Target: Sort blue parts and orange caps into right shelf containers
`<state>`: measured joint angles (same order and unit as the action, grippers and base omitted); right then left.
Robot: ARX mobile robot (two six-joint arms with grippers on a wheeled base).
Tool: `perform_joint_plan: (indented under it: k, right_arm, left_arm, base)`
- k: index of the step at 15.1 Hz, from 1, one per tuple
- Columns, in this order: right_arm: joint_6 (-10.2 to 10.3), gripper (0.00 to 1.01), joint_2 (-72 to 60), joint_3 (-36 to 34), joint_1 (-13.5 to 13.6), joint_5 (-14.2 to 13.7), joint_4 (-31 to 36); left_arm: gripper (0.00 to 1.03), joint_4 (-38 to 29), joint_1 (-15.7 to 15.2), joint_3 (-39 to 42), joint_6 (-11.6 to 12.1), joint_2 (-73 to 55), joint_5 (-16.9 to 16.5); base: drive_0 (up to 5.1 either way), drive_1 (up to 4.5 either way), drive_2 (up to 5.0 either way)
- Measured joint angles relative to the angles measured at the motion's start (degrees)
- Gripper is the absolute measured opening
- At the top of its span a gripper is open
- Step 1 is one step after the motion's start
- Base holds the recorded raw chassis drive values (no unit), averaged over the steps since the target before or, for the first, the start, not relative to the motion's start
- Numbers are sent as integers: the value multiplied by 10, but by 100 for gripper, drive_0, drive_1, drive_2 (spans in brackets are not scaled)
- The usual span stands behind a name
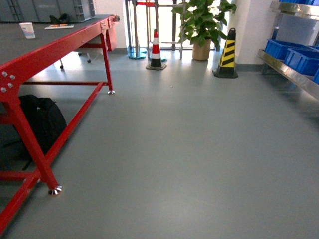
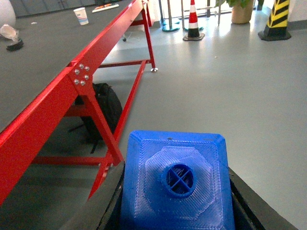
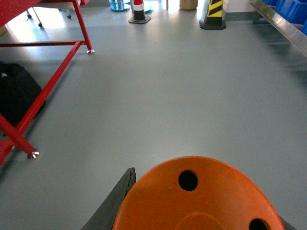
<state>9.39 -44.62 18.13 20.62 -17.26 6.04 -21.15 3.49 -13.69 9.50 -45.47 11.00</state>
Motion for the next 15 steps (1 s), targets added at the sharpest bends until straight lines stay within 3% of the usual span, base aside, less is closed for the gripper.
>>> perform_joint_plan:
  k: [15]
  right_arm:
    - [0, 43, -2, 0, 0, 0, 1]
  left_arm:
    - [45, 0, 0, 0, 0, 0, 0]
  base:
    - [4, 435, -426]
